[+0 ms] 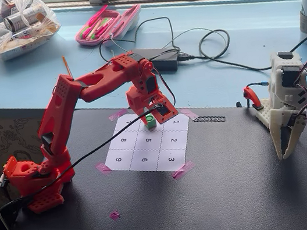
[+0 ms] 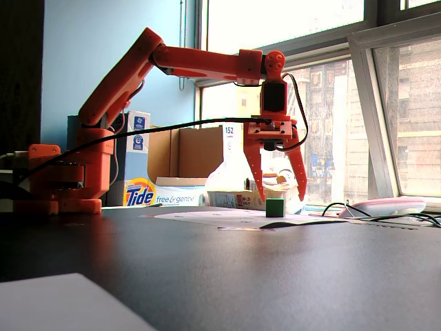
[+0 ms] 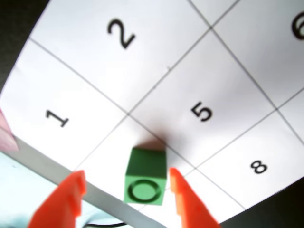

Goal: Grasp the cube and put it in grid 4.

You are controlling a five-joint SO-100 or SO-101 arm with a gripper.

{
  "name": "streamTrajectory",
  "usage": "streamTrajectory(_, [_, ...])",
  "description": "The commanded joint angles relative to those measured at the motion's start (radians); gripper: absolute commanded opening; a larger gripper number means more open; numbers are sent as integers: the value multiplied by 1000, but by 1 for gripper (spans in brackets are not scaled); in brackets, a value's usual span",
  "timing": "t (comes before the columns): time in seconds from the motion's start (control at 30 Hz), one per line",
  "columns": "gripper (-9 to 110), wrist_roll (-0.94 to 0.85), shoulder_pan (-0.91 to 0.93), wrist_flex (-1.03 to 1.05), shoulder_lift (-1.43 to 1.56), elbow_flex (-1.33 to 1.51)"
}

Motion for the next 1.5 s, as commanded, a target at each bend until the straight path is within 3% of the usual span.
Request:
streamTrajectory(0.0, [28, -28, 26, 18, 137, -66])
streamTrajectory(0.3, [28, -137, 187, 110, 555, -67])
streamTrajectory(0.6, [26, -307, 546, 58, 871, 17])
streamTrajectory(0.77, [14, -379, 749, -184, 1075, 290])
streamTrajectory(0.9, [0, -397, 810, -334, 1223, 531])
streamTrajectory(1.07, [0, -390, 831, -518, 1401, 844])
streamTrajectory(1.47, [0, -152, 896, -367, 1540, 1379])
